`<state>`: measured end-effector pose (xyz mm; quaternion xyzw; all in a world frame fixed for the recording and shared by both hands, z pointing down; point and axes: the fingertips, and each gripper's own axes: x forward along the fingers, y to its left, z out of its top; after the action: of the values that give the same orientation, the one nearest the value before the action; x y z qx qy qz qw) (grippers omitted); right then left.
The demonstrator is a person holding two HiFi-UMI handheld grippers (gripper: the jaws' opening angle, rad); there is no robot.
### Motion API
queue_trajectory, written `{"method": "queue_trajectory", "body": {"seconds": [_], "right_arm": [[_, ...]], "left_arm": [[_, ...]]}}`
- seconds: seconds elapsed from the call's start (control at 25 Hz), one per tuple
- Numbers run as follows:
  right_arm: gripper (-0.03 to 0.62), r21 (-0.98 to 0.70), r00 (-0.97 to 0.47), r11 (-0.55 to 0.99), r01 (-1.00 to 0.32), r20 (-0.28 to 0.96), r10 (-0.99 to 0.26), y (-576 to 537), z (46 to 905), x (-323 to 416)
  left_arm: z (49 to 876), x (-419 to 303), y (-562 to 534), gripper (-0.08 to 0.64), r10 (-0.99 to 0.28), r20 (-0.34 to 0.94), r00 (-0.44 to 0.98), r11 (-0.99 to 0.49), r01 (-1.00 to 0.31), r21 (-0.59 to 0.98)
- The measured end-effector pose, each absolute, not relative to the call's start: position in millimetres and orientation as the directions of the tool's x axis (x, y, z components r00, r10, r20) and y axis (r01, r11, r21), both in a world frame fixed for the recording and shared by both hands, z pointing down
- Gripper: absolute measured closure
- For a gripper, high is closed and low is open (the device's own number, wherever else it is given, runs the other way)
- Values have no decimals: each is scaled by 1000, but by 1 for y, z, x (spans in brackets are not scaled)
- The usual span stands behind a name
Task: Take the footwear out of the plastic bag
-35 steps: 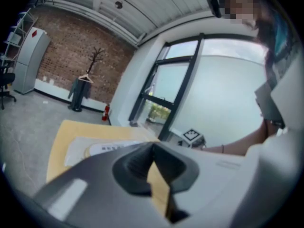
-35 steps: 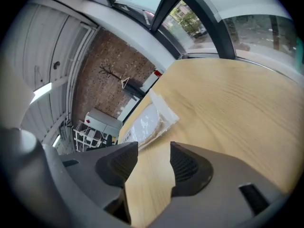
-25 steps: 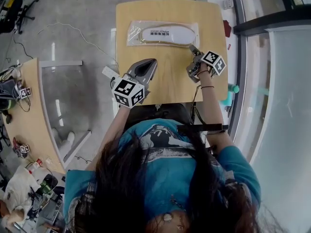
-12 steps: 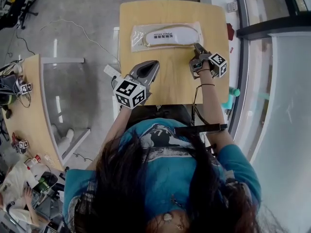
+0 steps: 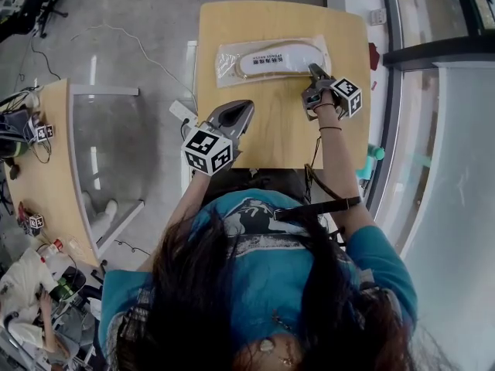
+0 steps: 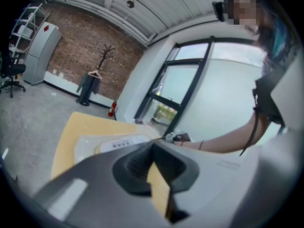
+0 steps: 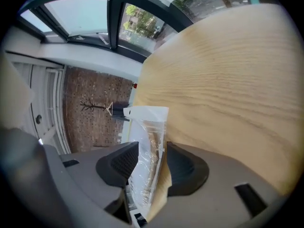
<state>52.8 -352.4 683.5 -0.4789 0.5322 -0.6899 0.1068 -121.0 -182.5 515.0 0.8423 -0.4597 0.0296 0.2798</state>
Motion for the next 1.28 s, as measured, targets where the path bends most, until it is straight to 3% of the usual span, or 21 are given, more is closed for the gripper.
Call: {"method": "queue_trajectory", "body": {"seconds": [0.32, 0.68, 0.76, 1.08, 1.28], "right_arm": [[506, -863, -528, -463, -204, 495, -690, -347, 684, 44], [529, -859, -578, -499, -109, 463, -671, -300, 674, 28], [531, -859, -589, -504, -91, 455, -668, -286, 672, 26], [537, -864, -607, -502, 44, 376, -701, -240, 646, 28], [537, -893, -616, -435, 115, 280, -736, -224, 618, 26]], "left_arm": [[525, -126, -178, 558, -753, 321, 574, -406, -790, 460], [534, -124, -174, 554, -751, 326, 575, -378, -778, 501], [541, -120, -170, 493, -733, 338, 591, -376, -765, 523], [564, -105, -152, 452, -693, 329, 642, -288, -664, 690], [569, -99, -146, 369, -693, 284, 663, -225, -573, 788]]}}
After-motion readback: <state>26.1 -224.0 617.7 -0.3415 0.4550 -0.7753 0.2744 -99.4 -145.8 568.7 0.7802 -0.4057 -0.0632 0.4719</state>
